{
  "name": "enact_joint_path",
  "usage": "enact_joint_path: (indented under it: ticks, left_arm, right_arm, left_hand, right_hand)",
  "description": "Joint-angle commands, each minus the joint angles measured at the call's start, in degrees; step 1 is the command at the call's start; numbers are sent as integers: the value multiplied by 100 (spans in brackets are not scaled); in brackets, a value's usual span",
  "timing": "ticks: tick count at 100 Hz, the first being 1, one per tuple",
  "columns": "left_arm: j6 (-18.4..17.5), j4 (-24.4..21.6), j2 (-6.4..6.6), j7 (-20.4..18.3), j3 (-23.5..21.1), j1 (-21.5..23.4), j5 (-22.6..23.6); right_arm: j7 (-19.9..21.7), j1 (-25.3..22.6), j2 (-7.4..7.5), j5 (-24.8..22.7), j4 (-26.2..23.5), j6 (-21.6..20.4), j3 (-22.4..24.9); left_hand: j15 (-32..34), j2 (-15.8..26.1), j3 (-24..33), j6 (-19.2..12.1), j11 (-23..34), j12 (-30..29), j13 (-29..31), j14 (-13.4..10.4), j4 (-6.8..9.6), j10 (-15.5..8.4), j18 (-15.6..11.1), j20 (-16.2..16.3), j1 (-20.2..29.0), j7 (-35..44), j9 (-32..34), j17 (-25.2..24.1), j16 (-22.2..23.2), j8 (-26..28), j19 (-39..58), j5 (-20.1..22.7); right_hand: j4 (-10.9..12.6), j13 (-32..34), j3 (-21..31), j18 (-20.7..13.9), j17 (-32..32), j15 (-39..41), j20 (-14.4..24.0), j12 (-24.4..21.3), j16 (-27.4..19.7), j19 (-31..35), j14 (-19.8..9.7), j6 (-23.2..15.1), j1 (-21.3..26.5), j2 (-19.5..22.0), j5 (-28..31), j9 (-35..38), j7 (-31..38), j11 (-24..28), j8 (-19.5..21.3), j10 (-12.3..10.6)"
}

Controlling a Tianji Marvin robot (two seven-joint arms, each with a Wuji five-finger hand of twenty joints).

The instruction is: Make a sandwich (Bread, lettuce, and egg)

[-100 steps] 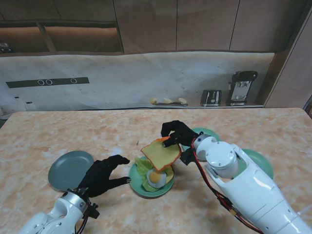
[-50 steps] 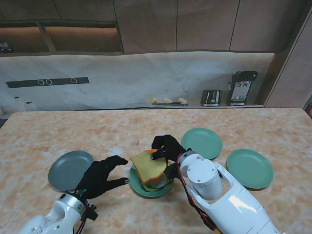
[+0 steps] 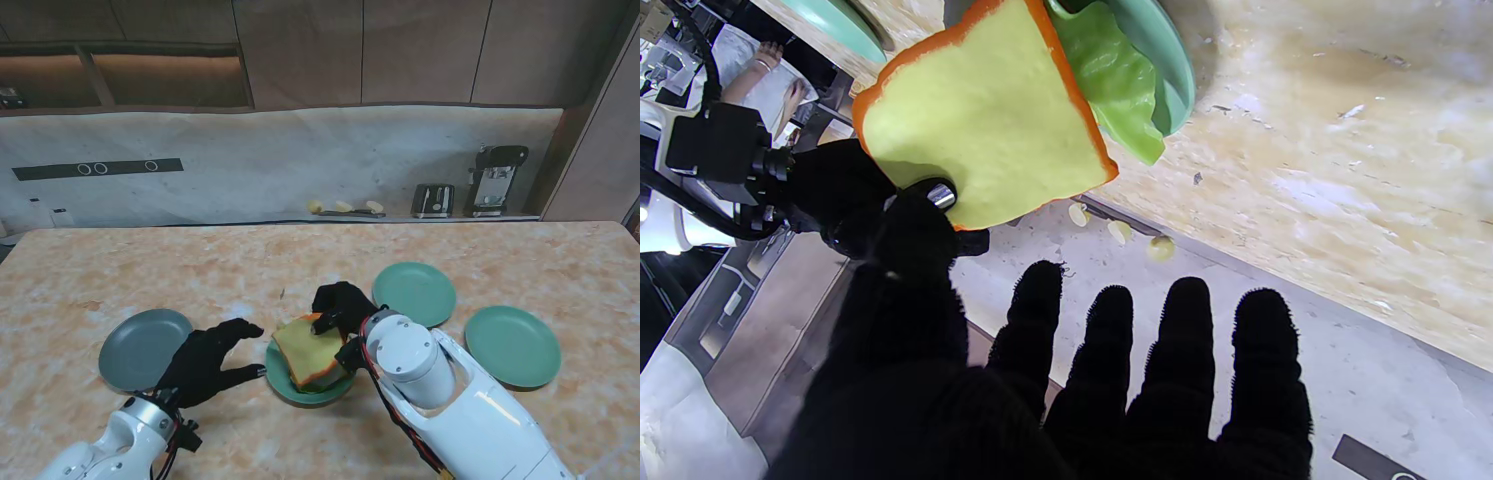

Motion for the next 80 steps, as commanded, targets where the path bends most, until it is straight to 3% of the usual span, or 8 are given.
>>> enact_joint_path:
  ticks: [1, 34, 43, 48, 52, 65, 73, 80]
  left_arm:
    - [7, -47, -10, -127, 1, 24, -21]
    - [-4, -55, -3, -182, 63, -10, -87]
    - [-25, -52, 1, -211, 80, -21, -115]
    - [-32, -53, 3, -220, 84, -25, -125]
    - [-36, -54, 4, -227, 85, -26, -125]
    - [-32, -56, 4, -233, 98, -32, -137]
    - [-28, -59, 6, -243, 107, -34, -137]
    - [-34, -56, 8, -252, 114, -39, -139]
  right_arm:
    - [115, -18, -15, 64, 40, 74, -1]
    - [339, 88, 100, -372, 237, 13, -45]
    - [469, 126, 173, -590, 316, -164, -64]
    - [549, 146, 212, -697, 347, -232, -75]
    - [595, 161, 235, -765, 372, -274, -85]
    - [754, 200, 295, -852, 412, -339, -89]
    - [791, 199, 322, -960, 395, -302, -84]
    - [901, 217, 373, -1099, 383, -271, -89]
  left_hand:
    - [51, 153, -87, -72, -53, 44, 13, 1, 4, -74, 57, 68, 19, -31, 11, -46, 83, 37, 53, 98]
    - [44, 160, -82, -78, -57, 43, 8, 1, 5, -67, 50, 64, 25, -45, 11, -46, 80, 32, 44, 92]
    - [43, 162, -83, -83, -54, 45, 4, -4, 5, -70, 48, 63, 22, -48, 19, -47, 80, 32, 41, 84]
    - [42, 162, -83, -79, -58, 44, 3, -1, 5, -72, 48, 62, 22, -49, 11, -47, 79, 32, 39, 82]
    - [46, 162, -83, -75, -56, 44, 12, 3, 5, -64, 49, 62, 23, -48, 16, -48, 81, 32, 38, 86]
    - [44, 163, -82, -67, -57, 45, 3, -3, 5, -63, 45, 61, 26, -46, 12, -49, 81, 34, 34, 92]
    - [45, 163, -83, -69, -57, 45, 6, -2, 5, -72, 50, 63, 25, -44, 14, -46, 81, 35, 36, 101]
    - [44, 163, -84, -72, -59, 44, 7, -3, 4, -75, 49, 64, 23, -46, 12, -41, 80, 35, 39, 102]
  right_hand:
    - [167, 50, 462, -647, 223, -134, -136, -1862, -159, -47, 247, -125, 371, 221, -19, -113, -186, -14, -362, 78]
    - [115, -520, -33, -731, -301, -686, -281, -2120, 176, -369, 187, -171, 130, 588, -660, -650, -473, -121, -907, 15]
    - [127, -800, -414, -822, -667, -925, -36, -2145, 303, -542, 141, -188, 46, 678, -864, -887, -768, -225, -1151, -34]
    - [152, -992, -617, -883, -885, -1139, 594, -2124, 369, -821, 68, -209, -11, 740, -940, -1057, -934, -322, -1232, -102]
    - [134, -1131, -747, -901, -1031, -1168, 790, -2095, 392, -844, 21, -195, -67, 789, -996, -1167, -1132, -356, -1331, -125]
    - [218, -1594, -1032, -832, -1575, -1251, 961, -2026, 505, -837, -119, -120, -323, 936, -1093, -1442, -1781, -596, -1482, -179]
    - [525, -1949, -1039, -739, -2016, -1299, 1030, -2051, 562, -773, -71, -42, -606, 1077, -1132, -1622, -2426, -704, -1093, -190]
    - [493, -2428, -1218, -704, -2541, -1400, 1097, -2110, 567, -731, -51, -49, -805, 1121, -1229, -1874, -2747, -859, -1037, -222]
